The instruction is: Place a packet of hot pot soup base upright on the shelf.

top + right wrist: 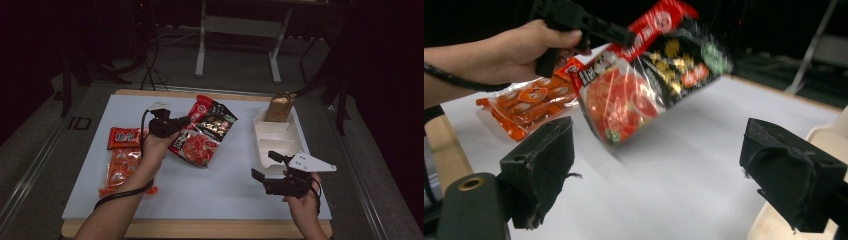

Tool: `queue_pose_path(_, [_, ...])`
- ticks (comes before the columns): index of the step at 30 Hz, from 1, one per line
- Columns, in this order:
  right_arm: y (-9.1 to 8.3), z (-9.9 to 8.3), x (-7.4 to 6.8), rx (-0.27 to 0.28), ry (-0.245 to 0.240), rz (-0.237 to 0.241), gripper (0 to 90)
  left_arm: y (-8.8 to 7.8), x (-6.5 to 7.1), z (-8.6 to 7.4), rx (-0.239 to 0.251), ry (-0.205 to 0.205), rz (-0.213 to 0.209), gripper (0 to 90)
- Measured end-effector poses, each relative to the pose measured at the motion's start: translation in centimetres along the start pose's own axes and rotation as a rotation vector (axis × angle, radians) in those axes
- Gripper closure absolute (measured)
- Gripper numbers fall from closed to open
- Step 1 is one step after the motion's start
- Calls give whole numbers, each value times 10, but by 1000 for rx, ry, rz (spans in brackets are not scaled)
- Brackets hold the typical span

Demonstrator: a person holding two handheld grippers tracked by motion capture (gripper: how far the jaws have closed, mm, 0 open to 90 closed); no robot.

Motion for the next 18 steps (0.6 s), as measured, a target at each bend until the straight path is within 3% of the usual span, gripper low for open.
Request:
queue_pose_path(3, [3,8,6,20,50,-26,102,-5,11,2,33,-9,-45,895])
queue_pose_path(8, [7,16,11,28,55,-30,108,-9,26,2,62,-16,-111,895])
queue_pose_path(18, [25,27,19,69,107,-59,200,-13,35,-7,150,-121,-258,894])
Point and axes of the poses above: each handheld gripper's, and its own axes: y roughly forward along the jaws, z roughly out of its top, x roughly to its right, the point moved 2 cm from there along y, roughly forward along the jaws, and after that the axes turned 9 degrees about x, right-handed, at the moved point
